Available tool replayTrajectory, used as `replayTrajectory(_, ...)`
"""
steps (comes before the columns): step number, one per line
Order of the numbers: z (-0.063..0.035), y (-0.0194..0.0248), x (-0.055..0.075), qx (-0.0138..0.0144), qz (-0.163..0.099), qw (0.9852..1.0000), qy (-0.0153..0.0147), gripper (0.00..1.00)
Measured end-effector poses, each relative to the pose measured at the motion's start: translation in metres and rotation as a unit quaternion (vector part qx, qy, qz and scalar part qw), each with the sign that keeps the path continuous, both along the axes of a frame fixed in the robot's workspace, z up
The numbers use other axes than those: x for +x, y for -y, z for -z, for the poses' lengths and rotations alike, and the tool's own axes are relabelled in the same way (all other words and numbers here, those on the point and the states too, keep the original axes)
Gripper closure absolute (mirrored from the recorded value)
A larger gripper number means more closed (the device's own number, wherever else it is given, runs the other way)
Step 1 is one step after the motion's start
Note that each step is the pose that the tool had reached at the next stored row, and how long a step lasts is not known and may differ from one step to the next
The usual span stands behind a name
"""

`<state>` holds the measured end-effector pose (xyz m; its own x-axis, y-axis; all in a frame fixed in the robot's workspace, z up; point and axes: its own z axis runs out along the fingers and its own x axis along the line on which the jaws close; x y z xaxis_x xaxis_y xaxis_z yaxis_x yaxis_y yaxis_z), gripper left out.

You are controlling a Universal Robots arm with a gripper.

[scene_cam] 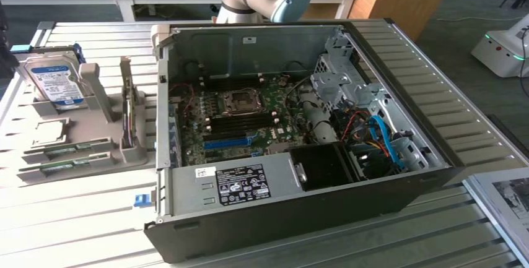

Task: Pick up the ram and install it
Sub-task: 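Pick up the ram and move it above insertion slot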

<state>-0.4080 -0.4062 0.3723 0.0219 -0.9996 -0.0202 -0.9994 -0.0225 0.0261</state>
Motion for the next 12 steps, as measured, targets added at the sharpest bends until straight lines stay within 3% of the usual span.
replayTrajectory(7, 0.0007, 0.0007, 0.0000, 0.0001, 0.000, 1.0000, -0.0001, 0.70)
replayTrajectory(12, 0.0090, 0.0011, 0.0000, 0.0003, 0.000, 1.0000, -0.0002, 0.70)
